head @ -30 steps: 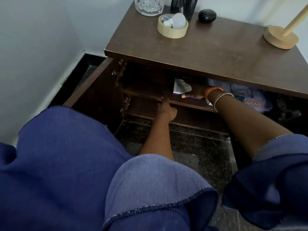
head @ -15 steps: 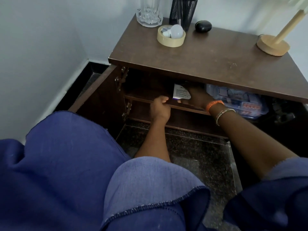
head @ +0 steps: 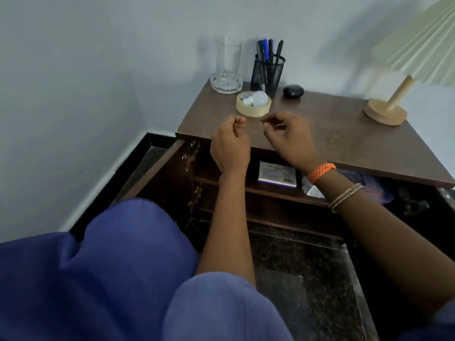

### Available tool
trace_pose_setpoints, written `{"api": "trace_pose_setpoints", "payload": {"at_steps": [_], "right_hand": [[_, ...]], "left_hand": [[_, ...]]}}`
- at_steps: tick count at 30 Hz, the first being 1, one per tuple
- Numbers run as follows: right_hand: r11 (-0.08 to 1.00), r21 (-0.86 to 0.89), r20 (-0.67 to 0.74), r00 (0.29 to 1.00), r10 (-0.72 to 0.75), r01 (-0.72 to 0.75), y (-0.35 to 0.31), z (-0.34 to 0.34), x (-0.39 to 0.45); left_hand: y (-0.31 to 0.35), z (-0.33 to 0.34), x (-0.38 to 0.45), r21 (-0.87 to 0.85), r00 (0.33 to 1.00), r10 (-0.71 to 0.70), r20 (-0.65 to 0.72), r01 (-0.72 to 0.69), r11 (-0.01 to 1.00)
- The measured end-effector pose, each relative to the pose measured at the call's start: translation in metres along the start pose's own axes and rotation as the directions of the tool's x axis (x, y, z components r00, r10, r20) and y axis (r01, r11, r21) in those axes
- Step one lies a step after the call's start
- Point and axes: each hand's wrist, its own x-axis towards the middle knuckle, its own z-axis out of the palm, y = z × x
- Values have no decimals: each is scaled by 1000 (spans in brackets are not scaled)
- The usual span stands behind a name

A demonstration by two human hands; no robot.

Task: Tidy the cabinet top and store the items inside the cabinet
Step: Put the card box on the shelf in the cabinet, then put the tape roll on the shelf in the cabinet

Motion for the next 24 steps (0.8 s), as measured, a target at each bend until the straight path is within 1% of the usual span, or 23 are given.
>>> {"api": "trace_pose_setpoints", "payload": {"at_steps": [2, 3, 6, 8, 11, 13, 18, 21, 24], "right_hand": [[995, -30, -71, 993, 92, -94, 13, 11, 26], [988, -63, -72, 988, 136, -140, 22, 17, 37], [954, -166, -16, 968, 251, -250, 44, 36, 63], [939, -191, 3, 956, 293, -287, 51, 47, 70], [944, -160, -7, 956, 292, -290, 54, 55, 70], [947, -136, -26, 956, 291, -291, 55, 55, 68], [942, -105, -48, 948, 315, -318, 54, 51, 66], [949, -59, -82, 949, 304, -310, 49, 49, 65], [958, -50, -120, 954, 275, -283, 44, 47, 63]], "left_hand": [[-4, 3, 6, 27, 998, -11, 61, 10, 1000], [-7, 5, 7, 23, 996, -30, 83, 29, 999], [-13, 10, 7, 13, 994, -80, 76, 79, 997], [-15, 11, 8, 15, 993, -108, 47, 108, 994], [-17, 13, 11, -15, 986, -167, -5, 167, 986], [-16, 15, 11, -25, 984, -178, -33, 177, 984], [-11, 18, 6, 36, 988, -149, -51, 151, 988], [-11, 18, 4, 79, 991, -126, -43, 129, 989], [-9, 18, 2, 96, 993, -114, -36, 117, 988]]}}
